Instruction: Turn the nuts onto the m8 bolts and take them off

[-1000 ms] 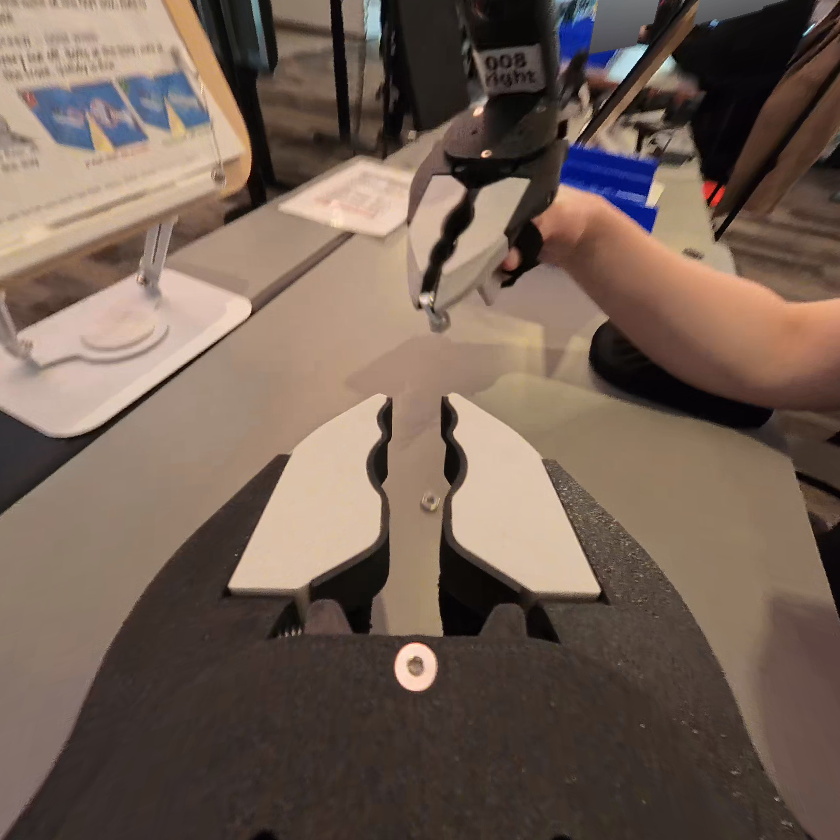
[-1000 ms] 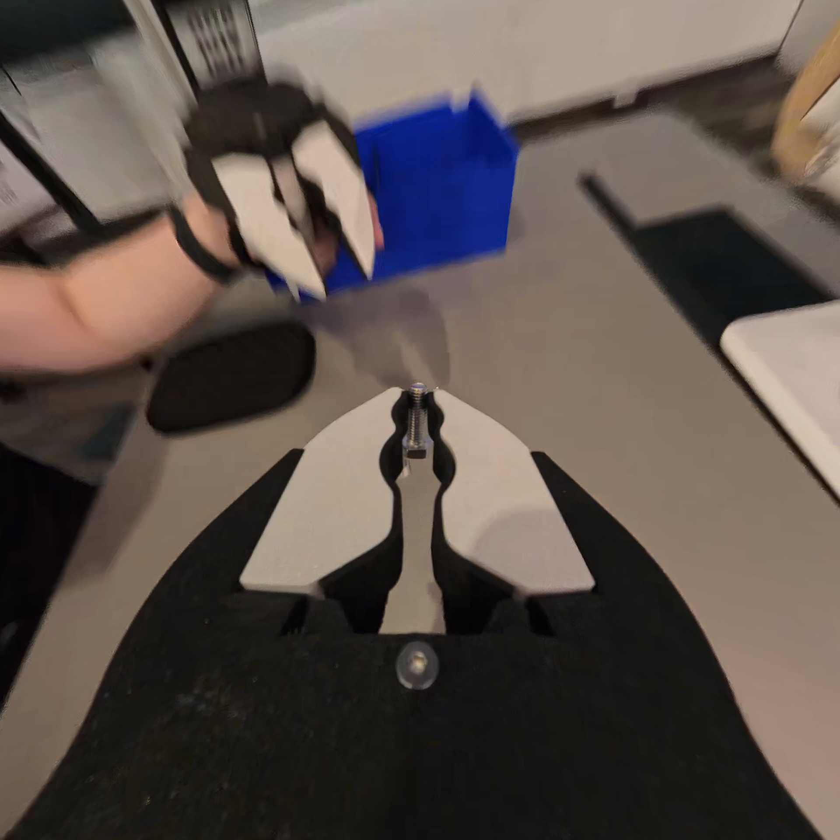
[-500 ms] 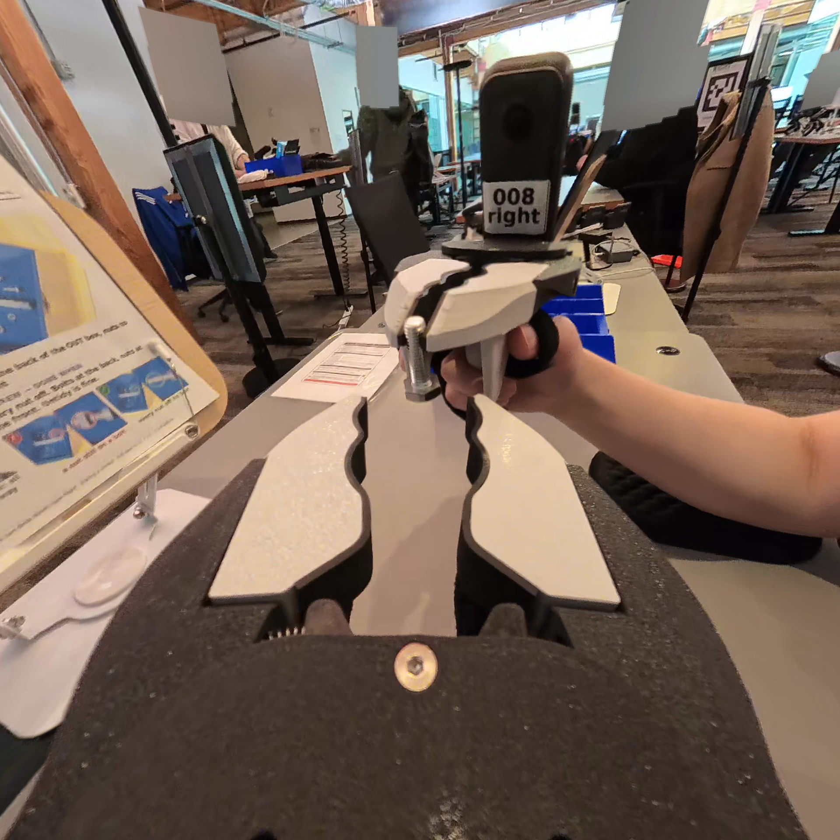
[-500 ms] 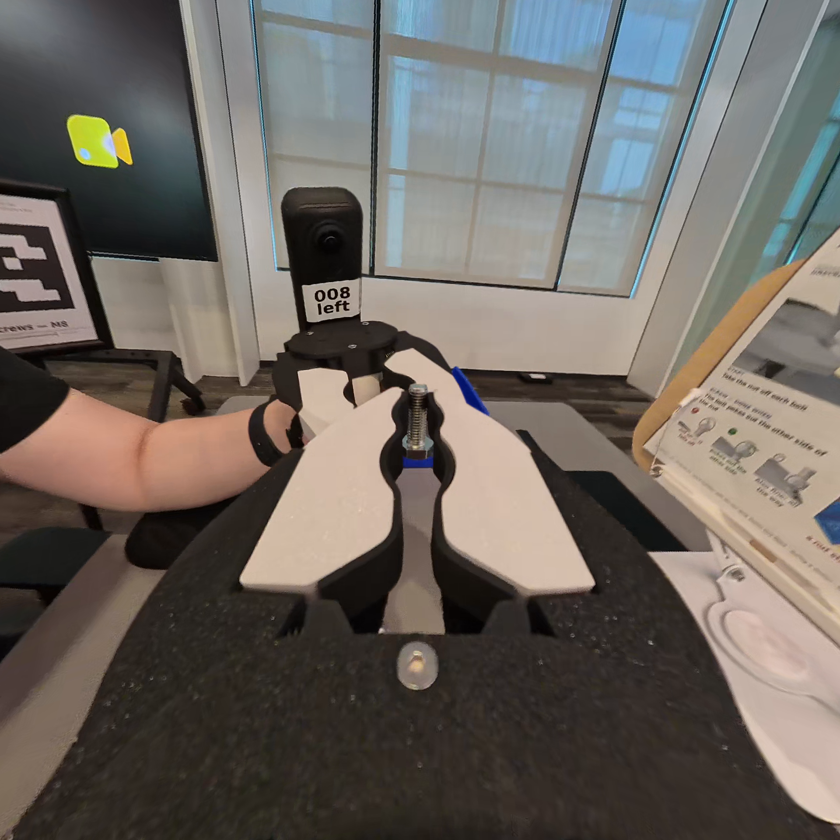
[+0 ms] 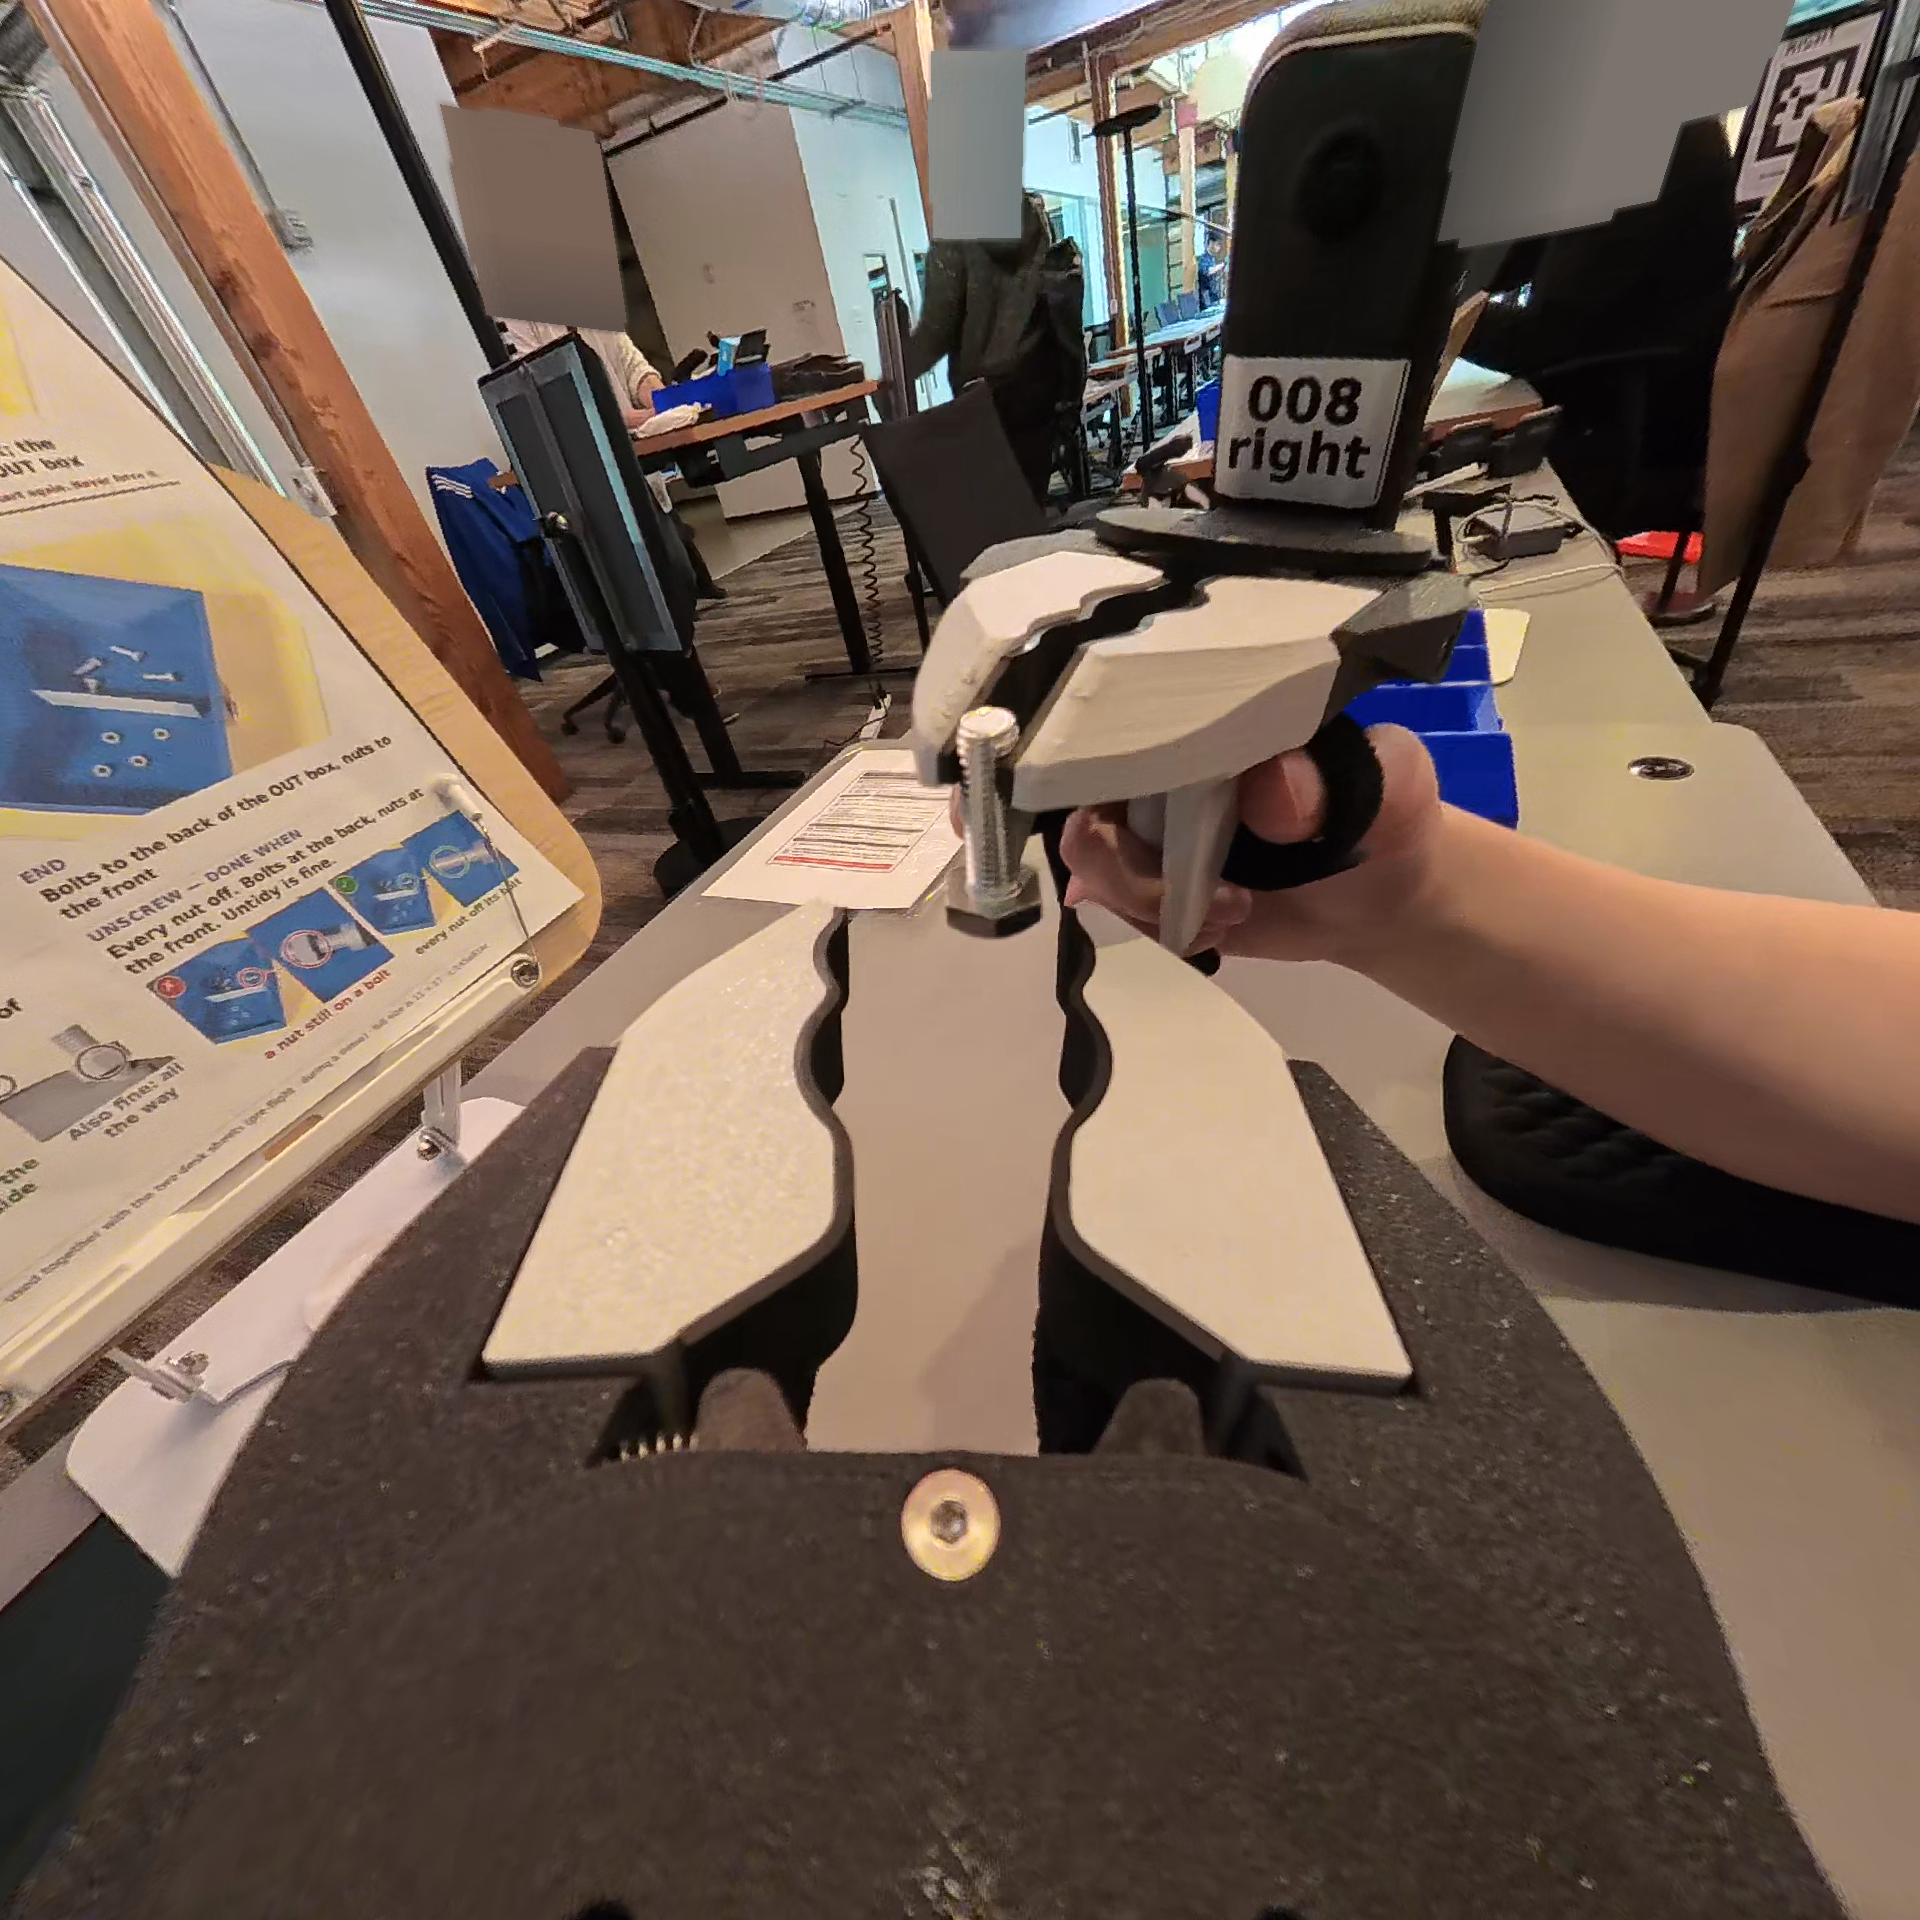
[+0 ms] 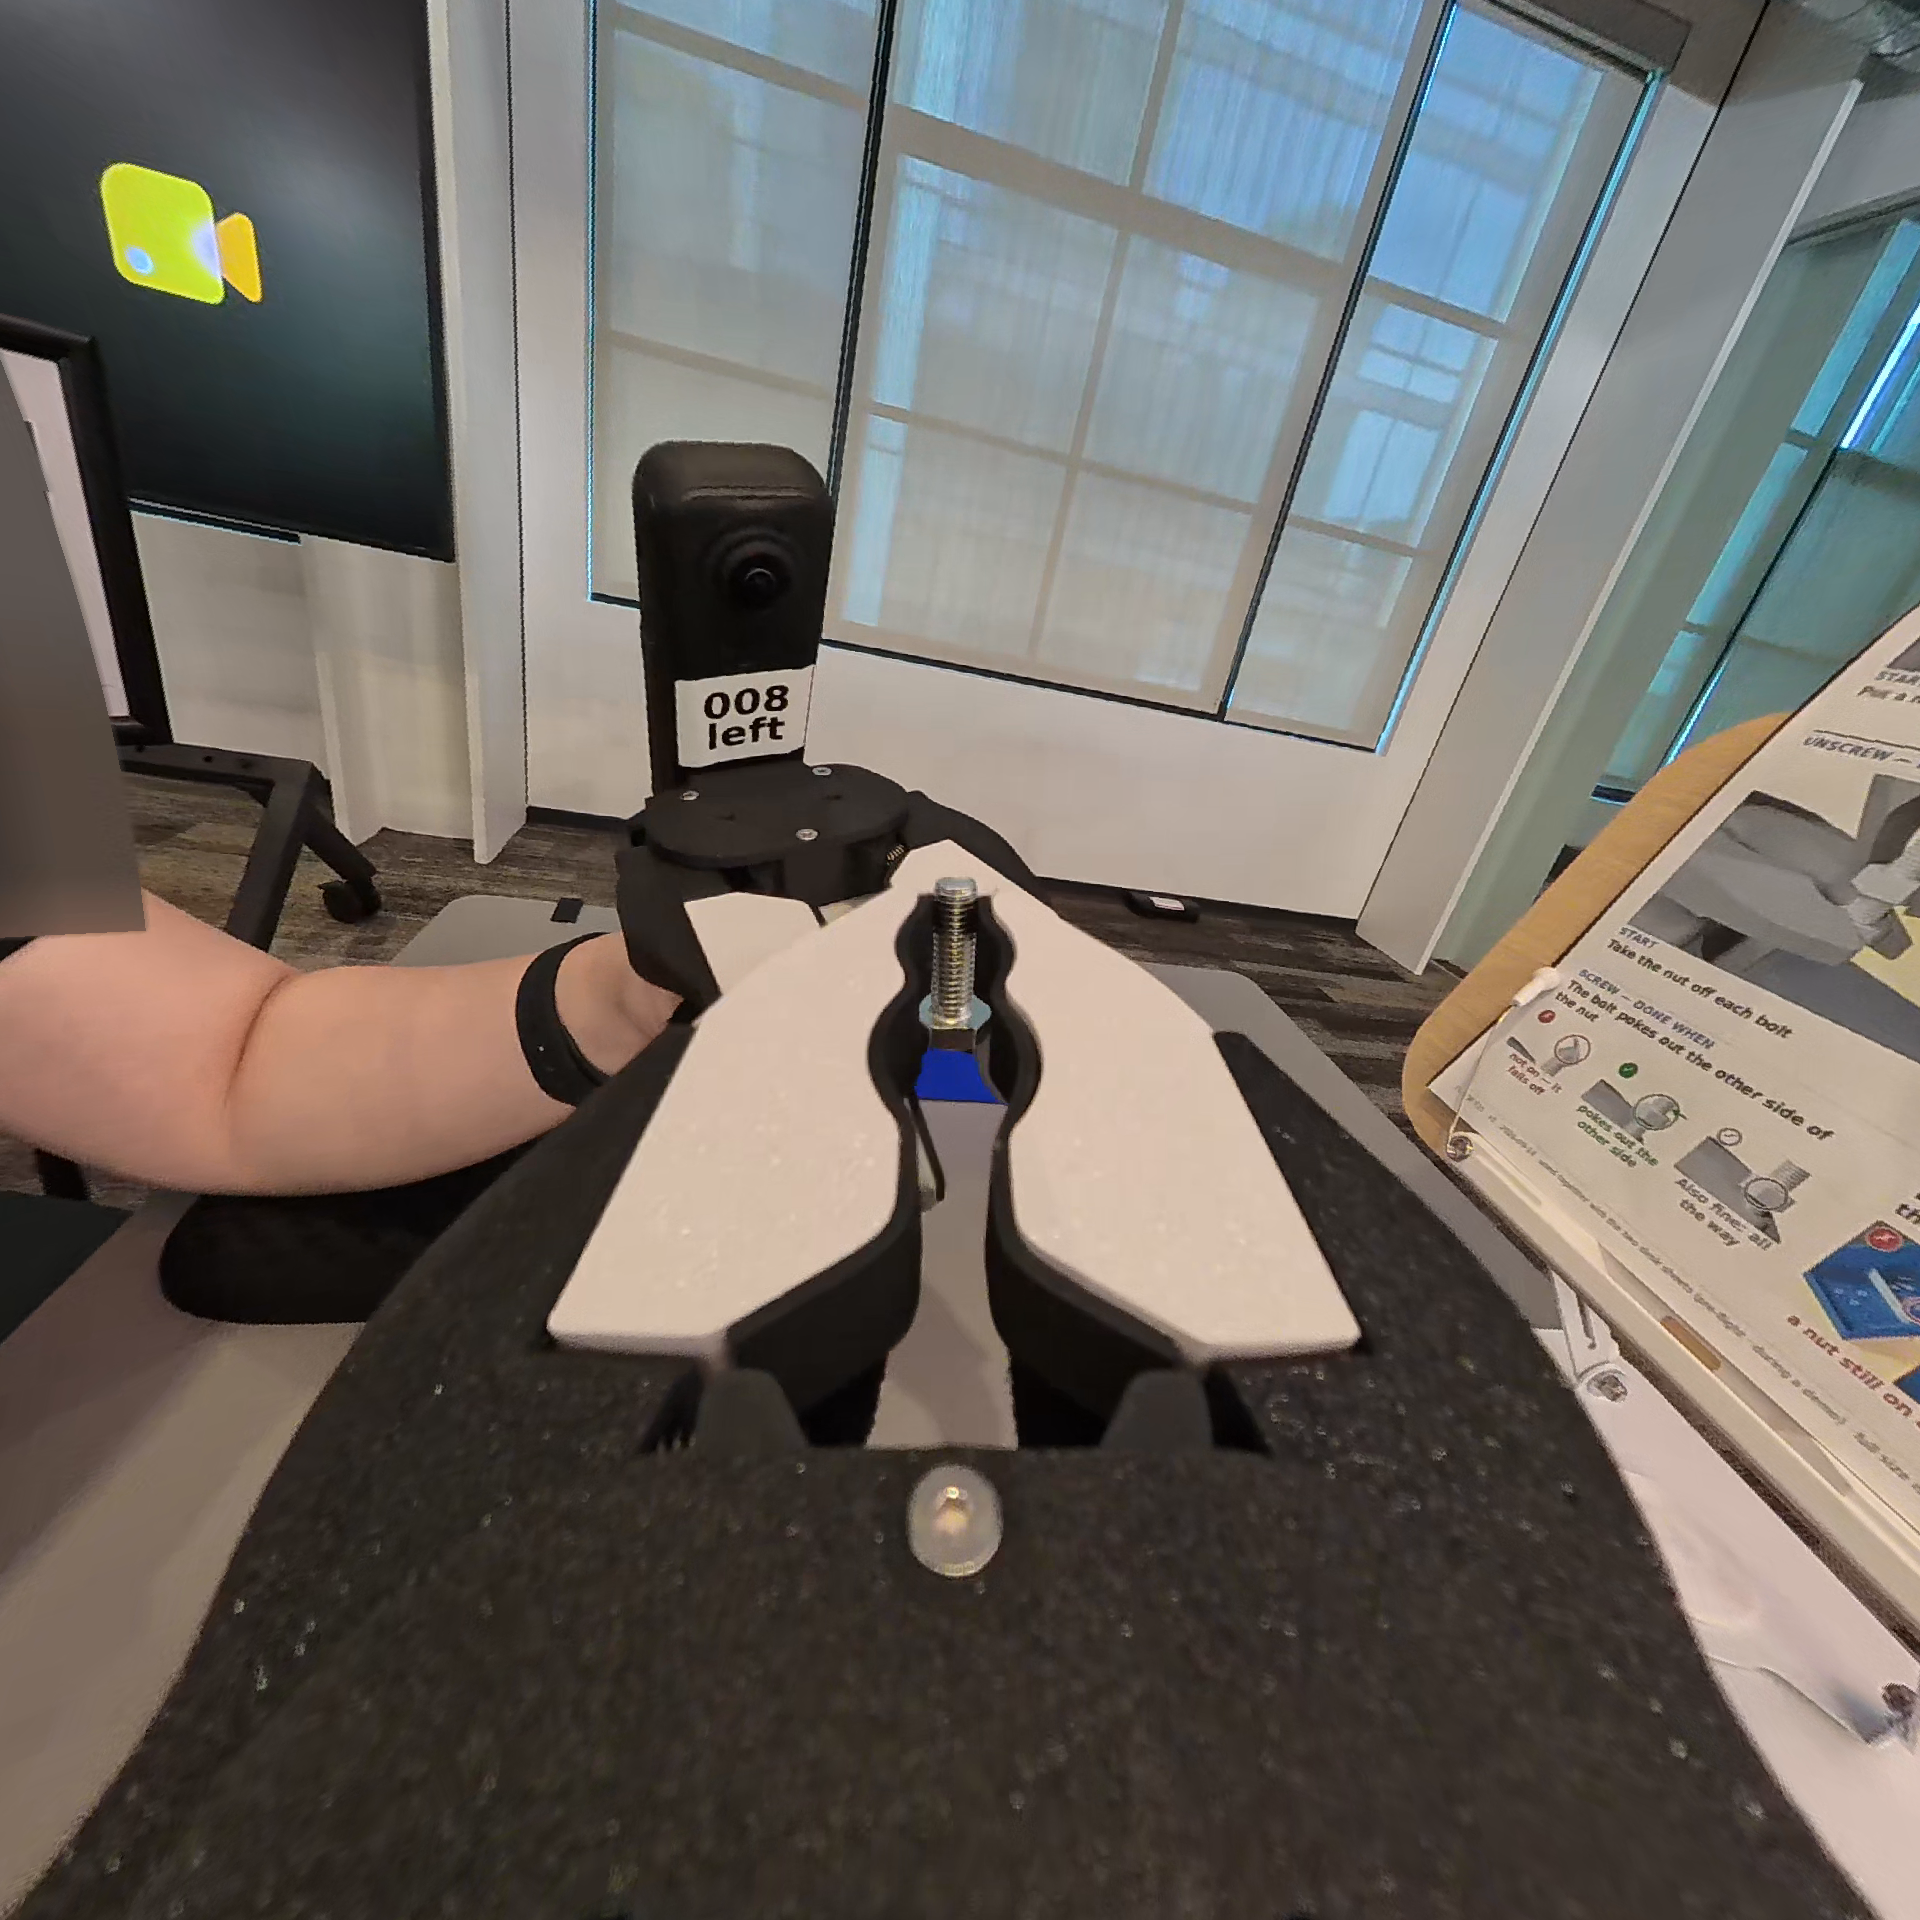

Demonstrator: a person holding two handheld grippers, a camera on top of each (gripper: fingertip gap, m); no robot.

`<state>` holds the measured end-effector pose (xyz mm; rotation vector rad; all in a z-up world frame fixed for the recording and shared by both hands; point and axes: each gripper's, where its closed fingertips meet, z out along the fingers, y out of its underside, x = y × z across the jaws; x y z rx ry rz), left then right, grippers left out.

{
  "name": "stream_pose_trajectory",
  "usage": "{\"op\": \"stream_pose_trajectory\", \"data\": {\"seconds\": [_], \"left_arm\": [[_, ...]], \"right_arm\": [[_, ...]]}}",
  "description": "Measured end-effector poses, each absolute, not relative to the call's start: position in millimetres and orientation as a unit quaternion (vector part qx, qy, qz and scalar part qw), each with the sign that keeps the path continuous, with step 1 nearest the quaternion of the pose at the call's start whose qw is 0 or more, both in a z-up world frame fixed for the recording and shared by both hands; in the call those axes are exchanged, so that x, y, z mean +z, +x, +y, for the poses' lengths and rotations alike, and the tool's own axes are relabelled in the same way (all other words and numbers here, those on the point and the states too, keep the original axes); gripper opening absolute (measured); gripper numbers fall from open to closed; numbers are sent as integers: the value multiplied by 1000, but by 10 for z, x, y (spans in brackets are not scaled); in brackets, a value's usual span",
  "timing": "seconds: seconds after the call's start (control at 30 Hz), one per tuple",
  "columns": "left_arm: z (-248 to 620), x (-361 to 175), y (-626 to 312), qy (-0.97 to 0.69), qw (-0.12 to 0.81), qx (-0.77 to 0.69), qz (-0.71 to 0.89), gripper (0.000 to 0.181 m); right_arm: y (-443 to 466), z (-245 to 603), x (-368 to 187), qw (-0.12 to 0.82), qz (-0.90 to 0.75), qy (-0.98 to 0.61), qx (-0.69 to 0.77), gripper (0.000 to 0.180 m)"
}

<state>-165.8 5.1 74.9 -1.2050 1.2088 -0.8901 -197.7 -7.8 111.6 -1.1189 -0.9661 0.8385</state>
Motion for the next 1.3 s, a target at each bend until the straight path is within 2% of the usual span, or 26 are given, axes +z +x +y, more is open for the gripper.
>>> {"op": "stream_pose_trajectory", "data": {"seconds": [0.67, 1.17, 1.3], "left_arm": [[-9, 824, -1649, -497, 588, -384, 511, 20], [-26, 835, -1612, -492, 601, -375, 506, 18], [-24, 861, -1627, -489, 605, -379, 502, 12]], "right_arm": [[-2029, -95, 1085, 670, -440, -474, 364, 7], [-2037, -96, 1095, 675, -436, -470, 365, 7], [-2038, -104, 1105, 678, -435, -466, 367, 7]]}}
